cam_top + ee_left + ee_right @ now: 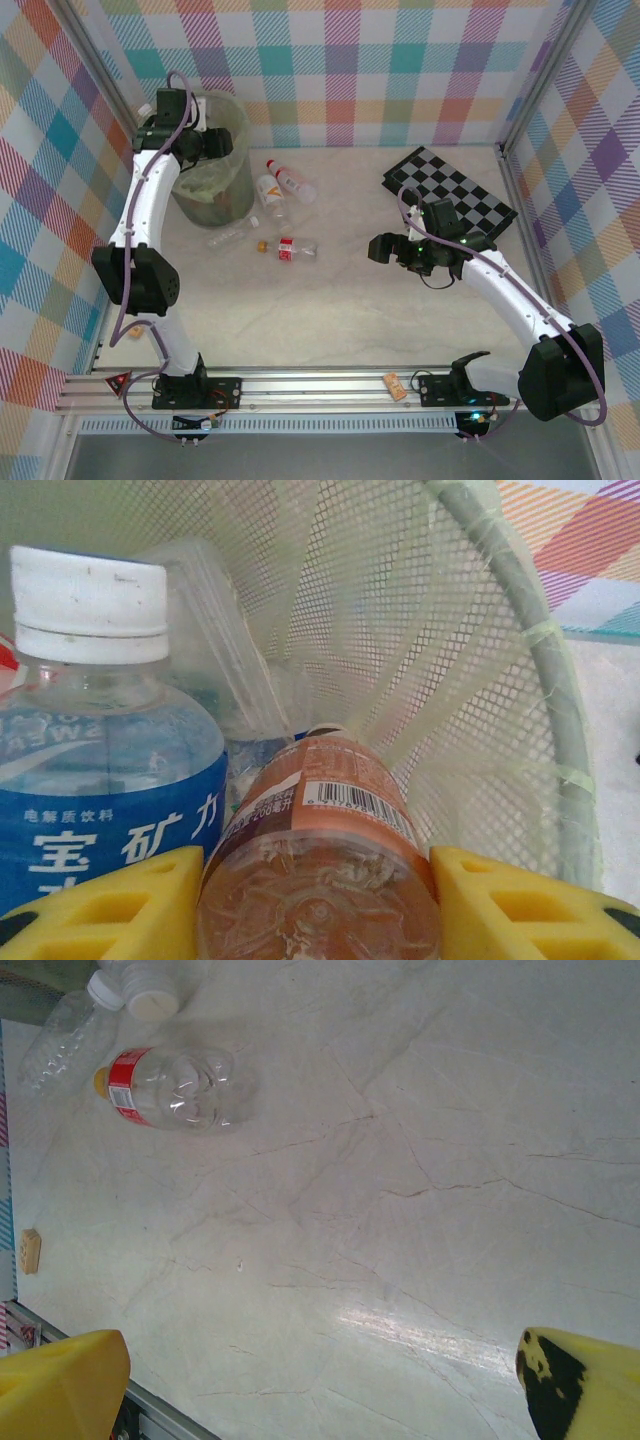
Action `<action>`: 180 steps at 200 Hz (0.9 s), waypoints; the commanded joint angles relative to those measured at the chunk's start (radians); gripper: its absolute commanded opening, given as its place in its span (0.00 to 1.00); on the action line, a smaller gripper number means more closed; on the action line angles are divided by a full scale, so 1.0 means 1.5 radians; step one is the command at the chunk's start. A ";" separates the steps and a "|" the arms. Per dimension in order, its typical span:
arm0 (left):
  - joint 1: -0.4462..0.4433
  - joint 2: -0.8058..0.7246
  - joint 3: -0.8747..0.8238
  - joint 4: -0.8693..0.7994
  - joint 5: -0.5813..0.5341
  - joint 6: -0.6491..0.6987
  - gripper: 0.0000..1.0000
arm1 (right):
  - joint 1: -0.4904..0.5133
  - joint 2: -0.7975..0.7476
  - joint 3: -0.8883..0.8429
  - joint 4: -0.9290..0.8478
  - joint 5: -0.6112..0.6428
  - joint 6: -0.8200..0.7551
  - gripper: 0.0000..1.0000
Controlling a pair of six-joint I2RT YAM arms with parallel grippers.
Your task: Put the plastic bottles in the bin
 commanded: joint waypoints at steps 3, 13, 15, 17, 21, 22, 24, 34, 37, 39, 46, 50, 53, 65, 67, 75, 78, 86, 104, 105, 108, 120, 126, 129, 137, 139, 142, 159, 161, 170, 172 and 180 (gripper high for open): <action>0.007 -0.014 -0.038 -0.023 -0.015 0.002 0.53 | -0.001 -0.003 -0.002 0.003 -0.013 -0.002 0.99; 0.007 -0.017 -0.033 -0.025 -0.016 0.003 0.53 | 0.000 -0.003 -0.002 0.003 -0.014 -0.001 0.99; 0.007 -0.018 -0.033 -0.025 -0.016 0.002 0.54 | 0.000 -0.003 -0.002 0.003 -0.014 -0.001 0.99; 0.007 -0.018 -0.031 -0.025 -0.015 0.002 0.54 | 0.000 -0.002 -0.002 0.003 -0.014 -0.002 0.99; 0.007 -0.020 -0.026 -0.026 -0.014 0.003 0.55 | 0.000 -0.002 -0.002 0.003 -0.014 -0.002 0.99; 0.007 -0.019 -0.025 -0.026 -0.014 0.003 0.55 | -0.001 -0.002 -0.002 0.003 -0.014 -0.002 0.99; 0.007 -0.019 -0.022 -0.027 -0.014 0.003 0.56 | -0.001 -0.002 -0.002 0.003 -0.014 -0.002 0.99; 0.007 -0.020 -0.005 -0.034 -0.012 0.002 0.60 | -0.001 -0.003 -0.001 0.003 -0.014 -0.002 0.99; 0.007 -0.020 0.000 -0.036 -0.011 0.003 0.62 | -0.001 -0.003 -0.001 0.003 -0.015 -0.002 0.99; 0.007 -0.020 0.004 -0.037 -0.010 0.003 0.63 | -0.001 -0.003 -0.001 0.004 -0.015 -0.001 0.99; 0.007 -0.020 0.016 -0.040 -0.009 0.002 0.68 | 0.000 -0.003 -0.002 0.004 -0.015 0.000 0.99; 0.007 -0.021 0.023 -0.042 -0.008 0.001 0.71 | 0.000 -0.002 -0.002 0.005 -0.015 0.000 0.99; 0.007 -0.021 0.028 -0.043 -0.006 0.001 0.72 | -0.001 -0.003 -0.002 0.006 -0.016 0.000 0.99; 0.007 -0.021 0.051 -0.050 -0.002 0.002 0.76 | 0.000 -0.002 -0.002 0.005 -0.017 -0.001 0.99; 0.007 -0.021 0.056 -0.051 -0.001 0.003 0.77 | 0.000 -0.002 -0.002 0.006 -0.017 -0.001 0.99; 0.007 -0.020 0.073 -0.059 0.000 0.004 0.78 | 0.000 -0.002 -0.002 0.006 -0.018 0.000 0.99; 0.007 -0.021 0.079 -0.060 0.002 0.005 0.79 | -0.001 -0.002 -0.003 0.006 -0.018 0.001 0.99; 0.007 -0.021 0.092 -0.066 0.004 0.007 0.81 | 0.000 -0.002 -0.003 0.007 -0.019 0.001 0.99; 0.007 -0.021 0.127 -0.092 0.000 0.009 0.82 | 0.000 -0.001 -0.003 0.008 -0.021 0.000 0.99; 0.007 -0.021 0.129 -0.094 0.000 0.009 0.82 | 0.000 -0.001 -0.003 0.008 -0.021 0.001 0.99; 0.007 -0.021 0.134 -0.097 0.000 0.009 0.82 | 0.001 -0.001 -0.003 0.008 -0.021 0.001 0.99; 0.007 -0.029 0.143 -0.110 -0.002 0.014 0.83 | 0.001 -0.001 -0.003 0.010 -0.021 0.001 0.99; 0.007 -0.036 0.141 -0.111 -0.005 0.015 0.83 | 0.000 -0.001 -0.004 0.010 -0.022 0.001 0.99; 0.007 -0.040 0.141 -0.112 -0.007 0.015 0.83 | 0.001 -0.001 -0.003 0.011 -0.022 0.002 0.99; 0.007 -0.050 0.140 -0.116 -0.009 0.018 0.83 | 0.000 0.001 -0.003 0.011 -0.022 0.002 0.99; 0.006 -0.052 0.140 -0.118 -0.009 0.018 0.83 | 0.000 0.000 -0.003 0.011 -0.022 0.002 0.99; 0.007 -0.055 0.138 -0.119 -0.010 0.018 0.83 | 0.000 0.000 -0.004 0.012 -0.022 0.002 0.99; 0.003 -0.079 0.130 -0.126 -0.014 0.022 0.83 | 0.000 0.000 -0.002 0.011 -0.022 0.002 0.99; 0.001 -0.082 0.129 -0.128 -0.014 0.023 0.83 | 0.000 0.000 -0.002 0.012 -0.022 0.002 0.99; -0.005 -0.096 0.123 -0.134 -0.020 0.027 0.83 | 0.000 0.000 0.000 0.011 -0.022 0.002 0.99; -0.008 -0.100 0.121 -0.135 -0.023 0.029 0.83 | 0.001 0.000 0.000 0.012 -0.021 0.002 0.99; -0.018 -0.114 0.110 -0.140 -0.034 0.033 0.83 | 0.001 -0.001 0.000 0.011 -0.020 0.002 0.99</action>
